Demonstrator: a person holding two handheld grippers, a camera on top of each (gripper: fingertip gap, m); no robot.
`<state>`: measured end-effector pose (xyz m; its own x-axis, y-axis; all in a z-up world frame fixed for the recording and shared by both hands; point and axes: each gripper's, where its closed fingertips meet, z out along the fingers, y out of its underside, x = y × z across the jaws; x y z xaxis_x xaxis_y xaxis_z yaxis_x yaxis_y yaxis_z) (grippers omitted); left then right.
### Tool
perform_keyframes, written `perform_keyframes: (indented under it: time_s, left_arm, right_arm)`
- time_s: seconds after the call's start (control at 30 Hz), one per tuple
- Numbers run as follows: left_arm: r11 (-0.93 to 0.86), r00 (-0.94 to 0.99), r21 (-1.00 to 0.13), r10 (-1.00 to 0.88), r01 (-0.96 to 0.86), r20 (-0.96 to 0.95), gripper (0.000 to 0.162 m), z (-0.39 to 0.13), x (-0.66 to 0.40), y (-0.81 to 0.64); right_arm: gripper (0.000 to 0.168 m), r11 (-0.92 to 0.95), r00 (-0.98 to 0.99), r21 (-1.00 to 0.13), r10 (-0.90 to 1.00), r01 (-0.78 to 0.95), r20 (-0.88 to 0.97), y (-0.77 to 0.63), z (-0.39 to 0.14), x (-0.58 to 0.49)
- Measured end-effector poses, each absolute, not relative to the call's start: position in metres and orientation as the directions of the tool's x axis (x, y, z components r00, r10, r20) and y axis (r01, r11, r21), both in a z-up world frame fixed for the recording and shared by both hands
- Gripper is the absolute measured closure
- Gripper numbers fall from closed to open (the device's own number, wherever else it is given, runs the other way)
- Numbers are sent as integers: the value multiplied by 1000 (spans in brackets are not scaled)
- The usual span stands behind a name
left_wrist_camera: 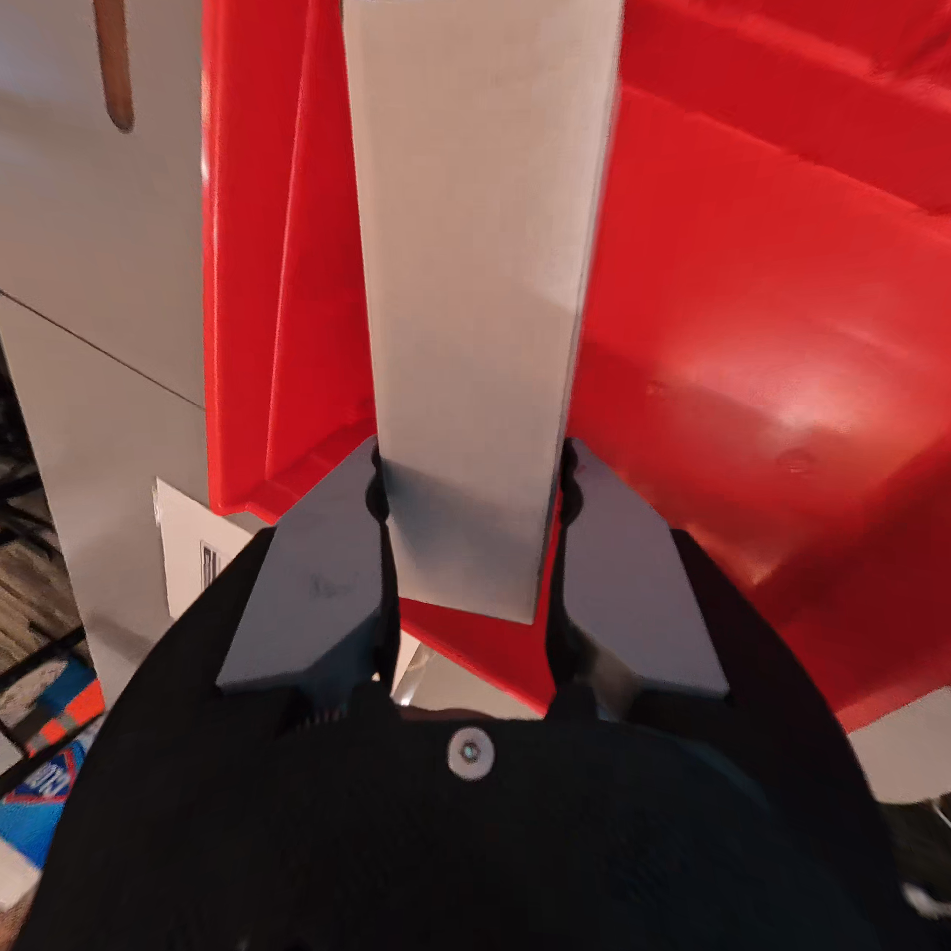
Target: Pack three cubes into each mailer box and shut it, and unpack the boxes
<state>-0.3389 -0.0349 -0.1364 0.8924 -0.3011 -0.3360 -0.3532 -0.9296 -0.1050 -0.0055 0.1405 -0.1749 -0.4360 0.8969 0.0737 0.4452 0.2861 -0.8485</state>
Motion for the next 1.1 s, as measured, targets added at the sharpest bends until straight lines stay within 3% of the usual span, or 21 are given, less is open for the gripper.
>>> perform_keyframes:
  time_s: [0.13,0.37,0.5,0.6,0.73,0.9,0.97,1.1]
  left_arm:
    - [-903,898,-213,-292,-373,-330,98,-101,-313,-48]
    - [-865,864,-342,-181,-367,-470,98,5,-286,-58]
    - [-814,807,-359,-209,-456,-552,98,30,-231,-16]
    - [-767,779,-329,-331,-551,-533,98,16,-163,20]
    - [-736,833,-398,-436,-548,-340,98,-29,-94,58]
    - [-769,824,-297,-538,-567,-178,98,-106,-64,87]
    - [-777,817,-254,-562,-576,-131,98,-135,-59,97]
    - [-727,800,-350,-585,-591,-134,98,-142,-40,128]
  right_arm:
    - [117,281,-431,-854,899,438,74,141,-173,-6]
    - [120,304,-419,-863,900,403,121,141,-168,-8]
    - [116,306,-441,-883,888,356,130,137,-159,-5]
    - [112,247,-499,-928,863,279,80,127,-138,3]
    - [110,144,-538,-981,842,129,53,127,-99,16]
    - [110,23,-560,-997,826,-74,61,135,-57,37]
    - [115,11,-501,-998,864,-63,41,149,-58,32]
    - [107,0,-458,-1000,889,28,-13,160,-73,20]
